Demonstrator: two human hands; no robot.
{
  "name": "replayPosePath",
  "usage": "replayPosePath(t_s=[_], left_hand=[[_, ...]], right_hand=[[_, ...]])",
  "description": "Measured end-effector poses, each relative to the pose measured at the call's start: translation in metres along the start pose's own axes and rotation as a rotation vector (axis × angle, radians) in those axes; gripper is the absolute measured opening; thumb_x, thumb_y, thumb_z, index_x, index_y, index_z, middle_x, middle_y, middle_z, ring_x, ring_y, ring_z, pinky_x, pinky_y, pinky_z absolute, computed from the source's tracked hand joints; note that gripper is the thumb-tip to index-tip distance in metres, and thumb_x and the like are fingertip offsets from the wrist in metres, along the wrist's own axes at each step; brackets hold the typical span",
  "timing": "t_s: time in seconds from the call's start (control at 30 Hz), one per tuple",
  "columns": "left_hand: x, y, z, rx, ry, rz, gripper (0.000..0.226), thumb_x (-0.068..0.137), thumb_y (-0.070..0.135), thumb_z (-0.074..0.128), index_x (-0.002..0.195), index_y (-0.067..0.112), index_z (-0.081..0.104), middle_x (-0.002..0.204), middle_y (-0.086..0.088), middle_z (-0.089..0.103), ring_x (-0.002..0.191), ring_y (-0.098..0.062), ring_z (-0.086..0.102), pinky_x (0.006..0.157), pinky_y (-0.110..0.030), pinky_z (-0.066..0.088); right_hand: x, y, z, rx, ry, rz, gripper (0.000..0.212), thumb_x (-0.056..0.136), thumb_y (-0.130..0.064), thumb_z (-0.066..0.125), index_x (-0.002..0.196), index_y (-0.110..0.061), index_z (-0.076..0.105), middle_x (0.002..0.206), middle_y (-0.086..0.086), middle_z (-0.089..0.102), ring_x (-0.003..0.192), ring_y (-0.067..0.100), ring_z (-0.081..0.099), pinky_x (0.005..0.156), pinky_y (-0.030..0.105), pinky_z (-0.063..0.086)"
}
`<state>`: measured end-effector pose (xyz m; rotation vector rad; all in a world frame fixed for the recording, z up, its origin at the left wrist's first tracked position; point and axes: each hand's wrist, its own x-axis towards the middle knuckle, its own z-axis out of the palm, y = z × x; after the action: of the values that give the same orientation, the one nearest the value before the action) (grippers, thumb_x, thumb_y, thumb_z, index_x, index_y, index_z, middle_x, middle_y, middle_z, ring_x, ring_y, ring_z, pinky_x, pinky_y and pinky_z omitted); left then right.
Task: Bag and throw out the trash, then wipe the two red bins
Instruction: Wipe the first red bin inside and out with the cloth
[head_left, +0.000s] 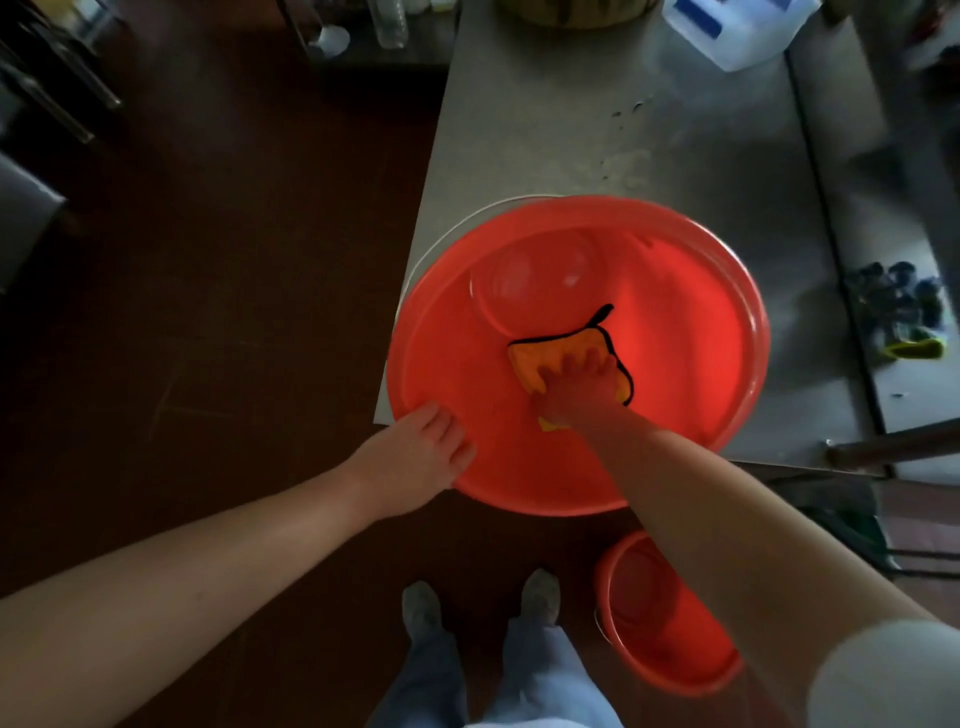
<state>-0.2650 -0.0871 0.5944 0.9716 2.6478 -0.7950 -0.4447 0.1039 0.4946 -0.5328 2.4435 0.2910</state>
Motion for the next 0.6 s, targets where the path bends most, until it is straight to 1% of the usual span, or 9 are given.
replayPosePath(t_s=[0.1, 0.2, 0.33, 0.4, 0.43, 0.5, 0.53, 0.57, 0.6], left_hand=[[-0.002, -0.008, 0.0, 0.014, -0.021, 0.002, 0.055, 0.103, 0.044, 0.04, 0.146, 0.012, 0.046, 0.14, -0.024, 0.053, 0.125, -0.042, 0.053, 0.113, -0.054, 0.032], [-0.002, -0.018, -0.009, 0.02, -0.025, 0.009, 0.051, 0.099, 0.046, 0.049, 0.14, 0.015, 0.053, 0.132, -0.02, 0.058, 0.118, -0.039, 0.057, 0.11, -0.051, 0.036], [-0.002, -0.035, -0.022, 0.049, -0.069, 0.034, 0.049, 0.097, 0.049, 0.053, 0.136, 0.019, 0.057, 0.127, -0.016, 0.06, 0.113, -0.036, 0.057, 0.108, -0.049, 0.034], [-0.006, -0.048, -0.03, 0.073, -0.063, 0.063, 0.044, 0.095, 0.047, 0.057, 0.13, 0.022, 0.062, 0.121, -0.013, 0.064, 0.11, -0.033, 0.06, 0.108, -0.047, 0.036], [-0.009, -0.056, -0.035, 0.083, -0.047, 0.077, 0.037, 0.094, 0.044, 0.06, 0.123, 0.024, 0.066, 0.114, -0.01, 0.067, 0.106, -0.031, 0.063, 0.106, -0.046, 0.039], [-0.014, -0.073, -0.044, 0.118, -0.001, 0.097, 0.014, 0.085, 0.034, 0.071, 0.099, 0.032, 0.073, 0.092, 0.002, 0.071, 0.089, -0.021, 0.067, 0.1, -0.04, 0.046], [-0.015, -0.08, -0.046, 0.148, 0.01, 0.1, 0.011, 0.081, 0.029, 0.073, 0.091, 0.035, 0.075, 0.085, 0.007, 0.07, 0.084, -0.017, 0.068, 0.1, -0.038, 0.047], [-0.016, -0.087, -0.049, 0.176, 0.005, 0.105, 0.015, 0.083, 0.024, 0.071, 0.092, 0.035, 0.076, 0.086, 0.008, 0.071, 0.088, -0.016, 0.068, 0.106, -0.04, 0.044], [-0.016, -0.093, -0.051, 0.186, -0.02, 0.105, 0.022, 0.09, 0.019, 0.062, 0.102, 0.033, 0.075, 0.097, 0.005, 0.071, 0.099, -0.019, 0.066, 0.115, -0.046, 0.034]], right_hand=[[-0.024, -0.003, 0.004, 0.004, -0.013, -0.012, 0.067, 0.095, -0.066, 0.034, 0.156, -0.041, 0.023, 0.168, 0.006, 0.013, 0.153, 0.045, 0.001, 0.119, 0.065, 0.0], [-0.059, -0.009, 0.008, 0.0, 0.005, -0.013, 0.067, 0.094, -0.067, 0.03, 0.156, -0.042, 0.022, 0.168, 0.004, 0.015, 0.152, 0.045, 0.006, 0.118, 0.064, 0.006], [-0.105, -0.012, 0.01, 0.009, -0.012, -0.042, 0.07, 0.09, -0.073, 0.023, 0.154, -0.045, 0.021, 0.165, 0.0, 0.019, 0.151, 0.043, 0.012, 0.116, 0.06, 0.014], [-0.124, -0.009, 0.008, -0.013, -0.016, -0.067, 0.076, 0.085, -0.078, 0.02, 0.154, -0.047, 0.019, 0.164, -0.002, 0.021, 0.149, 0.04, 0.016, 0.115, 0.058, 0.019], [-0.133, -0.008, 0.006, -0.03, -0.018, -0.086, 0.08, 0.082, -0.081, 0.019, 0.154, -0.047, 0.017, 0.164, -0.003, 0.022, 0.149, 0.039, 0.018, 0.114, 0.057, 0.021], [-0.146, -0.005, 0.003, -0.077, -0.024, -0.144, 0.09, 0.077, -0.088, 0.029, 0.155, -0.046, 0.016, 0.163, -0.003, 0.024, 0.147, 0.037, 0.024, 0.113, 0.054, 0.028], [-0.152, -0.004, 0.003, -0.103, -0.019, -0.169, 0.094, 0.075, -0.088, 0.039, 0.155, -0.046, 0.016, 0.162, -0.003, 0.026, 0.145, 0.036, 0.027, 0.111, 0.053, 0.031], [-0.157, -0.003, 0.003, -0.128, 0.0, -0.18, 0.096, 0.074, -0.085, 0.049, 0.155, -0.046, 0.016, 0.161, -0.004, 0.028, 0.143, 0.035, 0.031, 0.11, 0.052, 0.034], [-0.162, -0.002, 0.003, -0.157, 0.03, -0.183, 0.096, 0.074, -0.078, 0.058, 0.155, -0.047, 0.016, 0.159, -0.004, 0.03, 0.141, 0.034, 0.034, 0.108, 0.051, 0.035]])
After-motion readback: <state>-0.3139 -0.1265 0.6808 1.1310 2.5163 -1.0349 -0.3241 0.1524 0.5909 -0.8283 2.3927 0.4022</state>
